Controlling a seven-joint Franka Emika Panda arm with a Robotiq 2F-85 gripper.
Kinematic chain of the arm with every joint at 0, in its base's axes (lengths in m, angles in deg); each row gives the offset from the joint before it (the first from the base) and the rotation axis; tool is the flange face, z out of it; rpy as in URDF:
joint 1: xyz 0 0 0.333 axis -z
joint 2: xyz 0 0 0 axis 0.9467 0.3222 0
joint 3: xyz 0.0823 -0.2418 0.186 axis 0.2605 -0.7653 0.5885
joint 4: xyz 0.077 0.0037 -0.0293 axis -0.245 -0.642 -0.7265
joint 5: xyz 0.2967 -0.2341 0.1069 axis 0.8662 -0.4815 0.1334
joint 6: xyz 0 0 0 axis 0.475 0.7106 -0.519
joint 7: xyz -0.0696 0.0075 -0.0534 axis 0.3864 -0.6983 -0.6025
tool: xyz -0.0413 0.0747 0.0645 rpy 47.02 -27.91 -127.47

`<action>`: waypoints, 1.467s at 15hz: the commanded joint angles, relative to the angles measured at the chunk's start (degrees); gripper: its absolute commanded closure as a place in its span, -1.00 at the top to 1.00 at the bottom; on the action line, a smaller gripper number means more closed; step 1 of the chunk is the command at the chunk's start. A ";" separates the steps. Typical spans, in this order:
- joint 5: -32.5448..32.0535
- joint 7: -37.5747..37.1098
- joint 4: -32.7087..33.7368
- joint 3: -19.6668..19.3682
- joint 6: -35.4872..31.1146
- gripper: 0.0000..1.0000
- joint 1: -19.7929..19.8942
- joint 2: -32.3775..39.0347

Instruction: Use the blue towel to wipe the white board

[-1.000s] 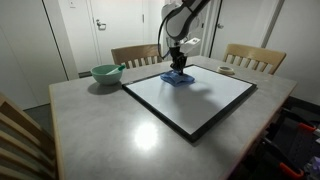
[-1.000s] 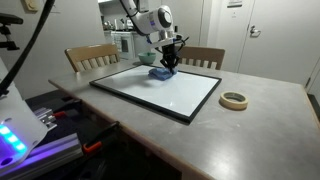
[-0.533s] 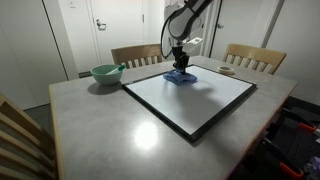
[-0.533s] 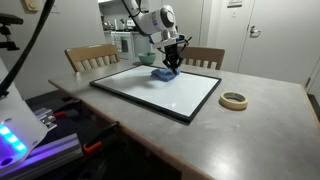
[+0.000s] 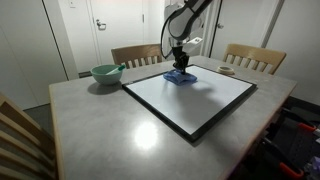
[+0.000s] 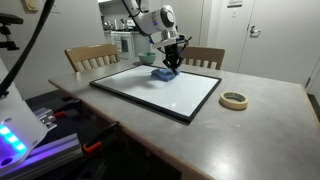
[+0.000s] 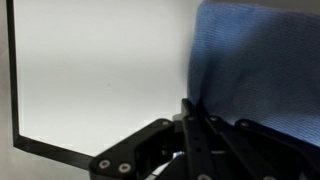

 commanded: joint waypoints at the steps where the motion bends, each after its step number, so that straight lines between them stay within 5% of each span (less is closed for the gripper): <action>1: -0.35 -0.19 0.21 0.44 0.21 -0.94 0.36 0.07; 15: -0.51 1.20 10.66 -2.29 3.38 -0.98 3.65 6.79; 22: -1.67 10.75 13.08 -2.44 5.53 -0.98 7.79 8.30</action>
